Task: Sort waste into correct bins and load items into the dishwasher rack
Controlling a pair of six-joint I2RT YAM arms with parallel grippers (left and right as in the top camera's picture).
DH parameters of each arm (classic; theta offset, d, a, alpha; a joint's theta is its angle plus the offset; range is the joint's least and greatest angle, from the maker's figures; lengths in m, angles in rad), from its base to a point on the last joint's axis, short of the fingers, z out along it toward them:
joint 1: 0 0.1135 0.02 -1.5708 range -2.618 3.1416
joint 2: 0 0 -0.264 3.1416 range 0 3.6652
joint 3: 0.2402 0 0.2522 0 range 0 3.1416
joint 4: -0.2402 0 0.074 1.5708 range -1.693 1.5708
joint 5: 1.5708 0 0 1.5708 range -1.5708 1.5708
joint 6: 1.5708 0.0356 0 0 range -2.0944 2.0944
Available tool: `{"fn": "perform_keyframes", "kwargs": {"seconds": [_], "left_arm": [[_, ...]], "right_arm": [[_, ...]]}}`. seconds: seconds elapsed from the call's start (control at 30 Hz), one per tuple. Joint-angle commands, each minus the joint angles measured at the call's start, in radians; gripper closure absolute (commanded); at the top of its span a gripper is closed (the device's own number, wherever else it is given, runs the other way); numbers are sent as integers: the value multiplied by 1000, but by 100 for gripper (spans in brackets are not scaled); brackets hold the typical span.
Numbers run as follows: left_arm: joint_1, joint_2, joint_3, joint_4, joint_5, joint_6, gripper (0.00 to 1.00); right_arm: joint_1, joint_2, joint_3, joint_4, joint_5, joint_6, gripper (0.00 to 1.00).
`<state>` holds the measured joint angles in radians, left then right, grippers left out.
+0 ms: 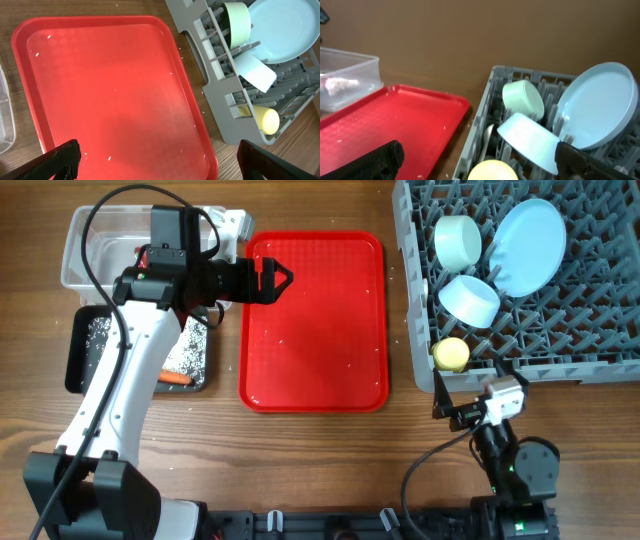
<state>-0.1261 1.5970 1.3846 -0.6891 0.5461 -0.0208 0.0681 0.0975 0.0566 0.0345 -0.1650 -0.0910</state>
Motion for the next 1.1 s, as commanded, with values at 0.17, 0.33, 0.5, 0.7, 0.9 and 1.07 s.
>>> {"fn": "perform_keyframes", "kwargs": {"seconds": [0.17,0.33,0.5,0.7,0.9,1.07], "left_arm": [[-5,-3,7,3,-3,5,0],[-5,-3,7,3,-3,5,0],[-5,-3,7,3,-3,5,0],[-5,-3,7,-19,-13,6,0],[-6,-4,-2,-47,-51,26,0],[-54,-75,-184,115,-191,39,0]], "right_arm": [[-3,-94,-51,-18,-28,13,0],[-3,-87,-51,-18,-28,13,0],[-3,-84,-51,-19,-28,13,0],[-3,-84,-51,-19,-28,13,0],[-3,-84,-51,-19,-28,13,0],[-3,-84,-51,-18,-28,13,0]]}}
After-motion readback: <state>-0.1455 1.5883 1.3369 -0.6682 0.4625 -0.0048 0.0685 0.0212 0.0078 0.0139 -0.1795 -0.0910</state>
